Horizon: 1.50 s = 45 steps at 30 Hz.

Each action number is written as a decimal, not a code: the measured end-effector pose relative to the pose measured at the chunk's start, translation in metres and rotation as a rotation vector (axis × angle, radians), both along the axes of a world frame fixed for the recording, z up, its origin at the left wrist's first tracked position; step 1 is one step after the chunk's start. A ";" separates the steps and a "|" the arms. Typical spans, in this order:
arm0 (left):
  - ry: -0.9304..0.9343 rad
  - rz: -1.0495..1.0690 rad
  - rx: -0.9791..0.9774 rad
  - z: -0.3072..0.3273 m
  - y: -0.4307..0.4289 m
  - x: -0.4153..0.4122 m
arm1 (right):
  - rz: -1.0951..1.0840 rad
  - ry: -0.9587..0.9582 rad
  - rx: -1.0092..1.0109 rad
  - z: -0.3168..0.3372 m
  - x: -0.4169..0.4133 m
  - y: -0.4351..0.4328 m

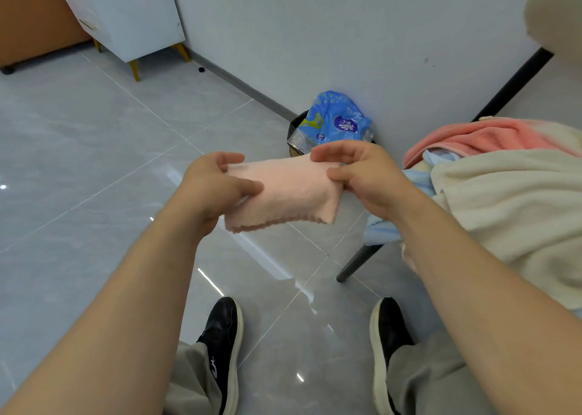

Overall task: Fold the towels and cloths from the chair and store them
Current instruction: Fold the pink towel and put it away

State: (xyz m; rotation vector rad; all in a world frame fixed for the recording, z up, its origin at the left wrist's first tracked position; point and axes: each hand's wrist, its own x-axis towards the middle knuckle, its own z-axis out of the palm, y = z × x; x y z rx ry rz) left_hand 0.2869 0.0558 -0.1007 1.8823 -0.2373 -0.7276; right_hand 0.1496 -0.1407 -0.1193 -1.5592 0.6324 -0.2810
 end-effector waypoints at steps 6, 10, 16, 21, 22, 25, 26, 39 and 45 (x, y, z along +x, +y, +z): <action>-0.255 -0.251 0.150 0.004 -0.001 -0.009 | 0.250 0.190 -0.251 0.002 -0.006 0.006; -0.532 -0.396 0.378 -0.001 -0.007 -0.018 | 0.355 0.337 -0.546 -0.001 -0.005 0.015; -0.562 -0.423 0.456 -0.001 -0.004 -0.014 | 0.385 0.522 -0.686 -0.003 -0.004 0.015; -0.153 -0.240 0.159 0.005 -0.001 -0.010 | 0.338 0.518 -0.502 0.007 -0.012 -0.006; -0.063 -0.197 0.086 0.007 0.000 -0.009 | 0.320 0.468 -0.412 0.010 -0.014 -0.010; 0.213 -0.071 -0.120 0.013 -0.002 -0.008 | 0.251 0.280 -0.075 0.013 -0.017 -0.019; 0.295 -0.032 -0.182 0.014 -0.003 -0.008 | 0.241 0.207 0.074 0.012 -0.017 -0.018; 0.382 -0.071 -0.228 0.017 -0.005 -0.011 | -0.044 0.207 0.484 0.016 -0.008 -0.007; 0.357 -0.133 -0.256 0.027 0.000 -0.023 | -0.063 0.159 0.419 0.037 -0.021 0.007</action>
